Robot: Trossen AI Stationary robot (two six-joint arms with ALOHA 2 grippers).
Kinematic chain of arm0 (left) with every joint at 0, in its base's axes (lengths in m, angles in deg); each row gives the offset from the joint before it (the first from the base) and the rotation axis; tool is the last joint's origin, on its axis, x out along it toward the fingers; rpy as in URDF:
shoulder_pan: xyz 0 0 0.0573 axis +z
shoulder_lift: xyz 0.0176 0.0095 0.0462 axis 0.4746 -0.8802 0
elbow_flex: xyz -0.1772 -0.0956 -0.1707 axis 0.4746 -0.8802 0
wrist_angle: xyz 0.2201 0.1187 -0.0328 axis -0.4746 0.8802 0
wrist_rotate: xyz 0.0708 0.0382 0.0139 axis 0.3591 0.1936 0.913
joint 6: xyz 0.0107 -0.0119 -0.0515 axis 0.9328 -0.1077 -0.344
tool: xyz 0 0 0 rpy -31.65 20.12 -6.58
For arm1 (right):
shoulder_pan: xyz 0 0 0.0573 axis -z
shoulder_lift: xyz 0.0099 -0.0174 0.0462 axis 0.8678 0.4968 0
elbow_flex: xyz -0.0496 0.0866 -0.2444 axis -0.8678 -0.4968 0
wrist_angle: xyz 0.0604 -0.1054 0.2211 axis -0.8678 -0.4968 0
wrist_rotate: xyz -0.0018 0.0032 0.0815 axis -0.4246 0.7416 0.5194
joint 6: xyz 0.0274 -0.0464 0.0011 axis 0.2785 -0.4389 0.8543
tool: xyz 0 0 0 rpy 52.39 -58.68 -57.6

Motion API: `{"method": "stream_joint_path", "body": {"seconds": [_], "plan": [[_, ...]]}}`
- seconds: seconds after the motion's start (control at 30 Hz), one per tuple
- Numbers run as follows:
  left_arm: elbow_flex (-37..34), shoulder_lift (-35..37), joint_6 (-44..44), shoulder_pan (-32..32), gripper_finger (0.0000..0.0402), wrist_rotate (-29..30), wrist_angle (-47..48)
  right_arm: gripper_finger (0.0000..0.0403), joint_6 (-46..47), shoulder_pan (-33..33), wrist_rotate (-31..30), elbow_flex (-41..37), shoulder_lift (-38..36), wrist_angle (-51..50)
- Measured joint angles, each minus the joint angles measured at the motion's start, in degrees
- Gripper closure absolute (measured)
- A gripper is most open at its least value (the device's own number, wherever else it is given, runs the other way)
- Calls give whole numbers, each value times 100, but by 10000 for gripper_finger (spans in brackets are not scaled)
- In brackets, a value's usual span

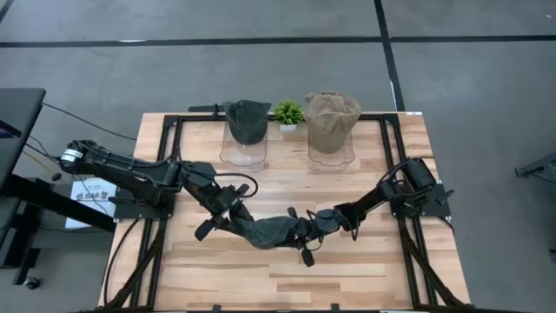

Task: Pick & Place hat
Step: Put the blue cap into the left transparent bin

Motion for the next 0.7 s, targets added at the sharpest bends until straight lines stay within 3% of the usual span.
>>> {"method": "stream_joint_path", "body": {"seconds": [0.53, 0.7], "plan": [[-2, 152, -25, 21, 280, 0, -57, 399, 11, 0, 130, 130, 0, -236], [-2, -3, -40, 19, 282, -2, -55, 401, 11, 0, 134, 426, 2, -1000]]}}
